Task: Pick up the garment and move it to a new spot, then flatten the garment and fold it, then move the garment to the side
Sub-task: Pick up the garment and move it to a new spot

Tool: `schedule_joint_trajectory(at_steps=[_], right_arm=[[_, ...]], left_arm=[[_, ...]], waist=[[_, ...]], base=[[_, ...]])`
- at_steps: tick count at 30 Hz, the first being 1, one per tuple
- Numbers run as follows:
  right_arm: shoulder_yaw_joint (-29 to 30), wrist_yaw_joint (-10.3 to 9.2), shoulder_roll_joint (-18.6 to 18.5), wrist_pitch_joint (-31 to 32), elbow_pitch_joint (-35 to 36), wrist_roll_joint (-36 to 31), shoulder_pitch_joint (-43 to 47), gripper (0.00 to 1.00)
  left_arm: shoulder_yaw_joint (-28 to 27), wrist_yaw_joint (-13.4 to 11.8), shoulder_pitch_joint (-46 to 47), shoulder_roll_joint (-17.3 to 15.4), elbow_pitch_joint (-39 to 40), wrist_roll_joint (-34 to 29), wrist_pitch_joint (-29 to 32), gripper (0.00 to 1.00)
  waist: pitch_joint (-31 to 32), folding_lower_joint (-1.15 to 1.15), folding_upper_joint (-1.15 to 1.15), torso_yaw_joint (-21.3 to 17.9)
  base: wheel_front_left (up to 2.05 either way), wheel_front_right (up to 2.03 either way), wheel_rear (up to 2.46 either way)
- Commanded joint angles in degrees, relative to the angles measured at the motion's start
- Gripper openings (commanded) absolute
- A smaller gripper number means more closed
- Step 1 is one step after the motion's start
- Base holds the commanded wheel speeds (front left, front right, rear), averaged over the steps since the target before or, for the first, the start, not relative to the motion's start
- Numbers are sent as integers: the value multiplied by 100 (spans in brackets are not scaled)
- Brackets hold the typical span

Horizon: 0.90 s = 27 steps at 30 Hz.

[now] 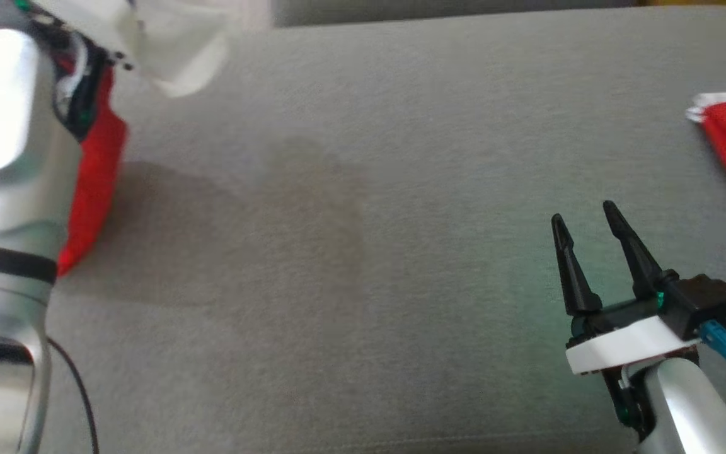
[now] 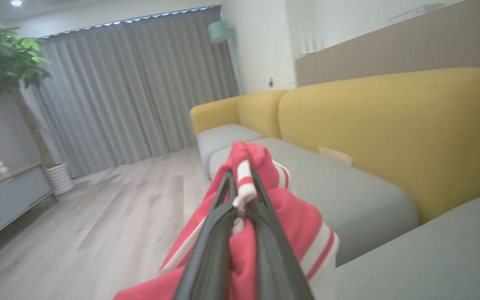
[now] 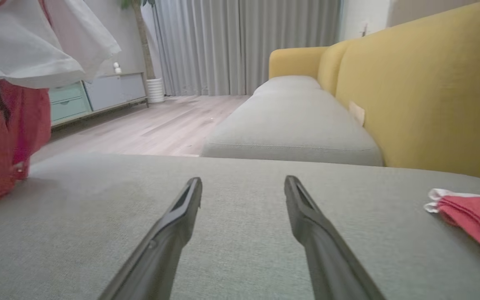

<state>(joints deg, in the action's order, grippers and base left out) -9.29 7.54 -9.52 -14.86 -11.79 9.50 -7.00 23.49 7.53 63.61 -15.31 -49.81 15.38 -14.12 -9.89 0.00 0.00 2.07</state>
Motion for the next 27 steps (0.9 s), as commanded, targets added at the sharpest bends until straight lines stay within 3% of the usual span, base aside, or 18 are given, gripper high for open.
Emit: schedule_joint_trajectory(at_steps=[1, 7, 15, 21, 27], right_arm=[[-109, -5, 20, -14, 138, -48, -50, 100], [-114, -5, 135, -14, 146, -75, -66, 100], [-148, -5, 340, -14, 191, -37, -111, 100], [-97, -5, 442, -14, 265, -16, -116, 100], [-7, -5, 512, -14, 382, -9, -167, 100]], left_arm=[[69, -6, 129, -209, 451, 201, 81, 0], [698, -5, -79, -221, 1477, 755, 465, 0], [1090, -5, -174, -115, 2381, 1115, 857, 0], [1381, -5, -400, 86, 2355, 1171, 1042, 0], [1522, -158, -1181, 426, 1567, 1399, 900, 0]], waist=[[475, 0, 0, -555], [702, 0, 0, -1177], [687, 0, 0, -1903], [372, 0, 0, -2116], [-82, 0, 0, -2099]], base=[[0, 0, 0], [0, 0, 0], [0, 0, 0], [0, 0, 0], [0, 0, 0]])
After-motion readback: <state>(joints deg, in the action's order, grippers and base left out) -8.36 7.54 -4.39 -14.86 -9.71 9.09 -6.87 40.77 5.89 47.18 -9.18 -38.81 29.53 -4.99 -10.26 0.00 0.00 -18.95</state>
